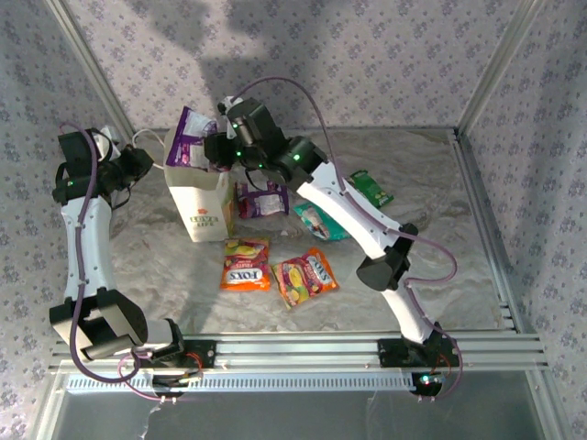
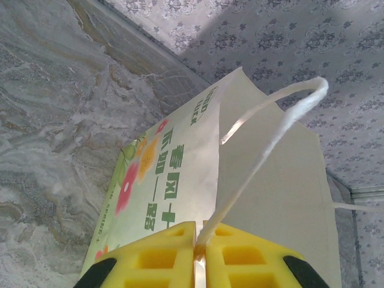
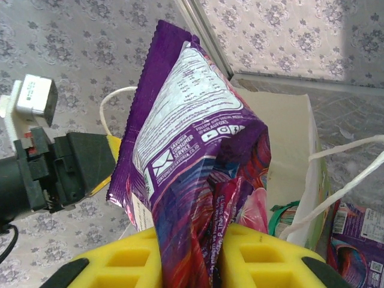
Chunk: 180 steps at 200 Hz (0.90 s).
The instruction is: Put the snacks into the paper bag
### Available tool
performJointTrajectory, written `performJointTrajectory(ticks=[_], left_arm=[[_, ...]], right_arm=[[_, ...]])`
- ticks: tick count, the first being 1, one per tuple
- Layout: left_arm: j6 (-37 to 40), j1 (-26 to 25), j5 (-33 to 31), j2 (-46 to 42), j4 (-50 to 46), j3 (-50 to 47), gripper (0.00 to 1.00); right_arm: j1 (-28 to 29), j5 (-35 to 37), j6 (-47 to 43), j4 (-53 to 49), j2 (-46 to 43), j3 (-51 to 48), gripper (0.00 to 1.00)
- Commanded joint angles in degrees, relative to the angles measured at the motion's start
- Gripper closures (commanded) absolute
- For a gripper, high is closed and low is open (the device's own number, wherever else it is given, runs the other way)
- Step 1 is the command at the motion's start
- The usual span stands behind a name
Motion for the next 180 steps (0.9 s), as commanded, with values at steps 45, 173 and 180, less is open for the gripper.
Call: performJointTrajectory(ticks=[45, 173, 180], left_arm=[[-0.5, 0.5, 1.5, 0.3, 0.6, -0.5, 0.86], [-1.3, 0.4, 1.7, 0.8, 1.1, -0.6, 0.86], [-1.3, 0.5, 1.7, 0.7, 1.1, -0.6, 0.86]], right_arm=[[2.8, 8.7, 2.6, 5.7, 1.6, 2.5, 0.74], [2.6, 12.3, 6.7, 6.1, 5.0, 2.6, 0.74], [2.6, 12.3, 6.8, 6.1, 5.2, 2.6, 0.74]])
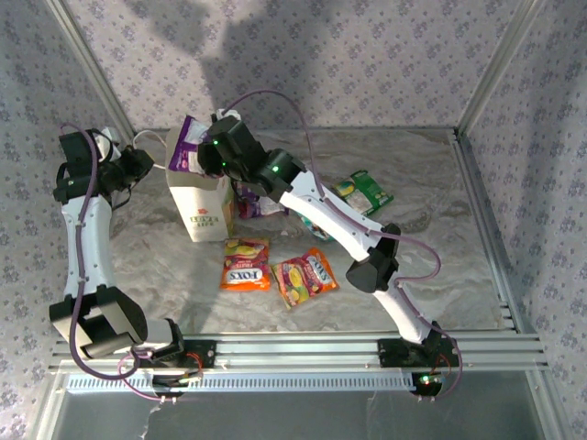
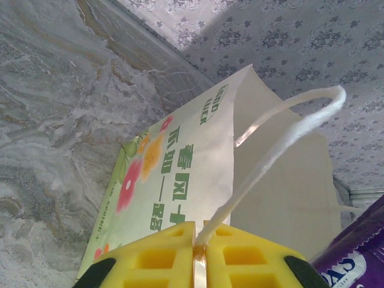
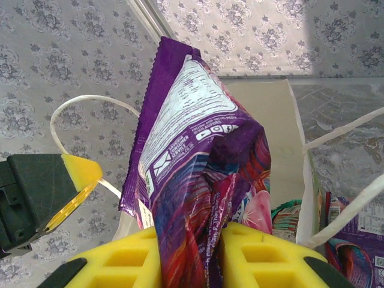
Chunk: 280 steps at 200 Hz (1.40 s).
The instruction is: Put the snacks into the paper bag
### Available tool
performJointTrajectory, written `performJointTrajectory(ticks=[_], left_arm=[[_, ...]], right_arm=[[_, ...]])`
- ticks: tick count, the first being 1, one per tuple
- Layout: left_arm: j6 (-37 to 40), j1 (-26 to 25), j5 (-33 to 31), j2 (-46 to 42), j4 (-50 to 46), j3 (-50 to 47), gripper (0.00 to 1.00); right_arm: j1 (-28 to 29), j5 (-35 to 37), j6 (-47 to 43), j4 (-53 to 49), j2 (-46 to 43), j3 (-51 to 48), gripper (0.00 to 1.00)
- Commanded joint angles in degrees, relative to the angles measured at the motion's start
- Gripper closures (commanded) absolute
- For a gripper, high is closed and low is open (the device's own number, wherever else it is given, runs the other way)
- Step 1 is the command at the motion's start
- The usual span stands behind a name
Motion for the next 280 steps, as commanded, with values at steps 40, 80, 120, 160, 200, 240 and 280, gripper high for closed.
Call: performJointTrajectory(ticks=[40, 80, 120, 160, 200, 240, 280], left_arm=[[-0.6, 0.3, 1.5, 0.2, 1.0, -0.2, 0.86], [-0.6, 0.4, 1.6, 0.2, 0.9, -0.1, 0.86], [-0.6, 0.3, 1.7, 0.3, 0.9, -0.2, 0.87], [-0.6, 0.3, 1.8, 0.5, 0.7, 0.0, 0.86], [-0.5, 0.3, 1.8, 0.7, 0.7, 0.0, 0.86], [-0.3, 0.3, 1.7, 0.9, 0.4, 0.1, 0.86], [-0.2, 0.3, 1.5, 0.8, -0.1, 0.3, 0.86]], right_arm=[[-0.5, 0.7, 2.4, 3.3, 2.2, 3.0, 0.73], [-0.8, -1.0, 2.9, 3.1, 3.8, 4.4, 0.73], [-0.9, -2.3, 3.4, 3.1, 4.3, 4.6, 0.70], [-1.1, -3.2, 2.6, 2.7, 4.2, 4.8, 0.65], [-1.3, -5.2, 2.7, 1.6, 4.1, 4.8, 0.59], [-1.4, -6.2, 0.9, -0.8, 3.2, 4.8, 0.60], [-1.5, -7.5, -2.0, -4.1, 1.2, 4.3, 0.62]])
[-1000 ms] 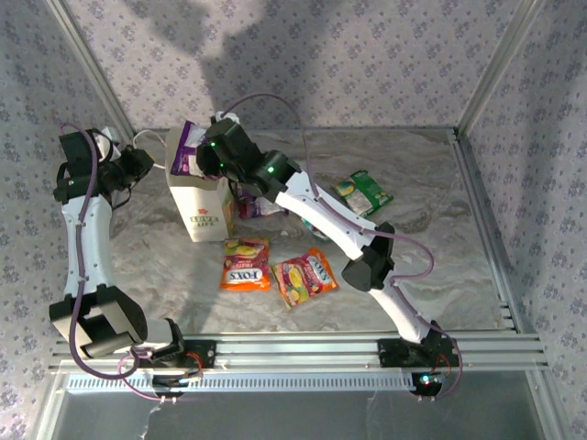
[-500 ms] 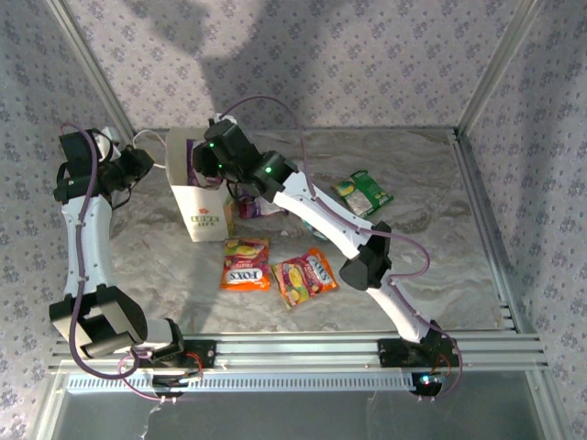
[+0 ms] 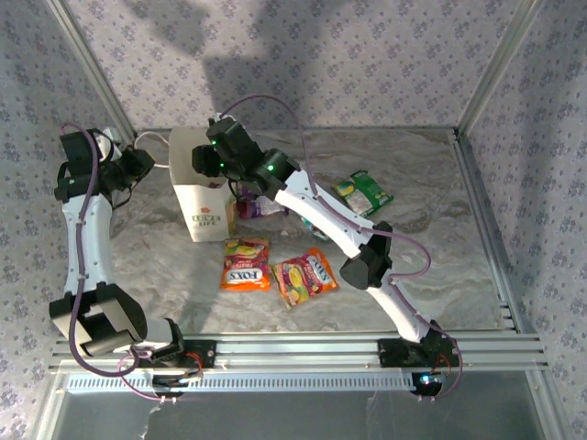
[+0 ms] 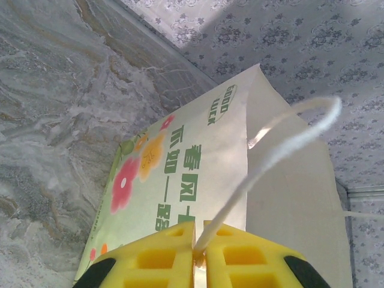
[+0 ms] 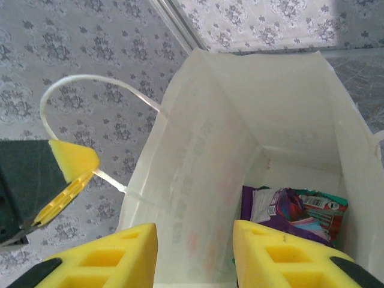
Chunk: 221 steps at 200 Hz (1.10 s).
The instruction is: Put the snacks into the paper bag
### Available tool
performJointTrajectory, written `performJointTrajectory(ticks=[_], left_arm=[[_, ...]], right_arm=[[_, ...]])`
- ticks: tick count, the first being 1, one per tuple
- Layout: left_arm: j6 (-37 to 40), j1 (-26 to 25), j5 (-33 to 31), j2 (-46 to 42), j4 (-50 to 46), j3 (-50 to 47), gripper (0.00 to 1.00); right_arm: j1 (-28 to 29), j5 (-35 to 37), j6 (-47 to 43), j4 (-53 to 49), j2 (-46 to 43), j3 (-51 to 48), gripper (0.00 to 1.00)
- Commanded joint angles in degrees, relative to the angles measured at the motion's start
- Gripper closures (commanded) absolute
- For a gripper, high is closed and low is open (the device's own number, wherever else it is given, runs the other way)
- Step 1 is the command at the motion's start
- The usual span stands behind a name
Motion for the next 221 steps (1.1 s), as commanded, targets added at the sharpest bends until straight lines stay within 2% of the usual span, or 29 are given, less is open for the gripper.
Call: performJointTrajectory(ticks=[1, 27, 84, 221], left_arm=[[0.1, 0.3, 0.8, 0.1, -0.4, 0.3, 0.86], [0.1, 0.4, 0.7, 0.0, -0.6, 0.3, 0.86], [0.0, 0.3, 0.5, -0.1, -0.8, 0.4, 0.86], [-0.3, 0.3, -0.1, -0.7, -1.8, 0.4, 0.86]], right_arm=[[-0.3, -1.5, -3.4, -3.3, -3.0, 1.4, 0.62], [-0.1, -2.2, -4.8, -3.8, -5.6, -1.2, 0.64], [0.4, -1.2, -7.4, -0.7, -14.9, -14.0, 0.67], [-1.6, 5.6, -5.9, 8.4, -35.3, -49.0, 0.59]])
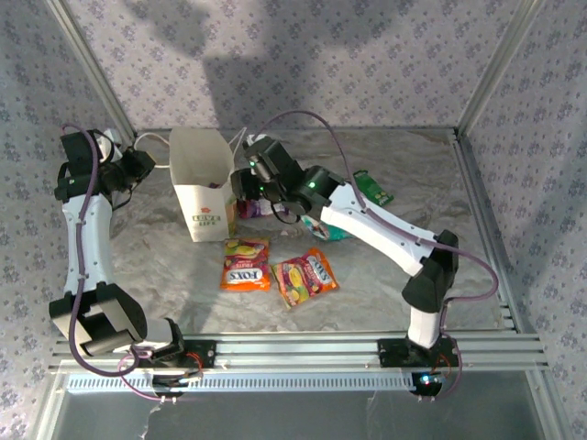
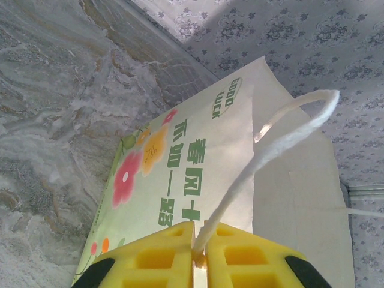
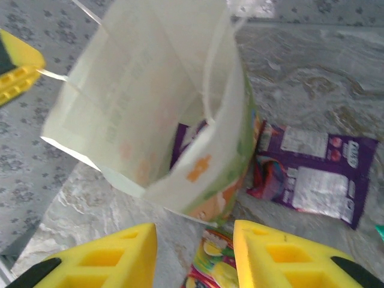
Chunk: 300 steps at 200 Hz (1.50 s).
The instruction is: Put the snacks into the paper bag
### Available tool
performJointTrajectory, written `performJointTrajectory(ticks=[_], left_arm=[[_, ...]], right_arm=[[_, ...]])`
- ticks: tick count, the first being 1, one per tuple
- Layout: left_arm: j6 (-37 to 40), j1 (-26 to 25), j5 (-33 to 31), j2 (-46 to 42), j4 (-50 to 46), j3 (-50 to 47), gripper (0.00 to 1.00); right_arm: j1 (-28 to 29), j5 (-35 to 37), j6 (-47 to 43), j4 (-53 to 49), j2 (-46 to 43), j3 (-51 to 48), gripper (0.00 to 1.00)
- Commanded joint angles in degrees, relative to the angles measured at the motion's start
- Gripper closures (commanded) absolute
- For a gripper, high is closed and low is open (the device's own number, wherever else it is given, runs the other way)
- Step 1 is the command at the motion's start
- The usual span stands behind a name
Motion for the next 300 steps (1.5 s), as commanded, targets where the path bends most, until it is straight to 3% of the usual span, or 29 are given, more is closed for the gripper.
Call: performJointTrajectory(ticks=[1, 86, 152, 198, 300], left_arm=[[-0.3, 0.3, -0.1, -0.8, -0.7, 0.4, 0.86], [0.0, 0.3, -0.6, -0.6, -1.5, 0.7, 0.85], [1.7, 0.3, -1.3, 0.0, -4.3, 1.1, 0.85], [2.7, 0.3, -2.0, 0.2, -5.7, 1.9, 0.85], [2.7, 0.4, -2.1, 0.6, -5.8, 1.2, 0.84]], right_arm=[[-1.4, 2.8, 1.0, 2.0, -5.0, -4.6, 0.58], [-6.3, 6.8, 7.6, -1.1, -14.9, -21.8, 0.49], [-9.0, 7.0, 14.8, -6.4, -19.3, -30.5, 0.20], [-9.2, 4.3, 20.3, -8.3, -19.7, -36.4, 0.17], [-9.4, -6.5, 22.3, -11.1, -23.9, -47.7, 0.03]])
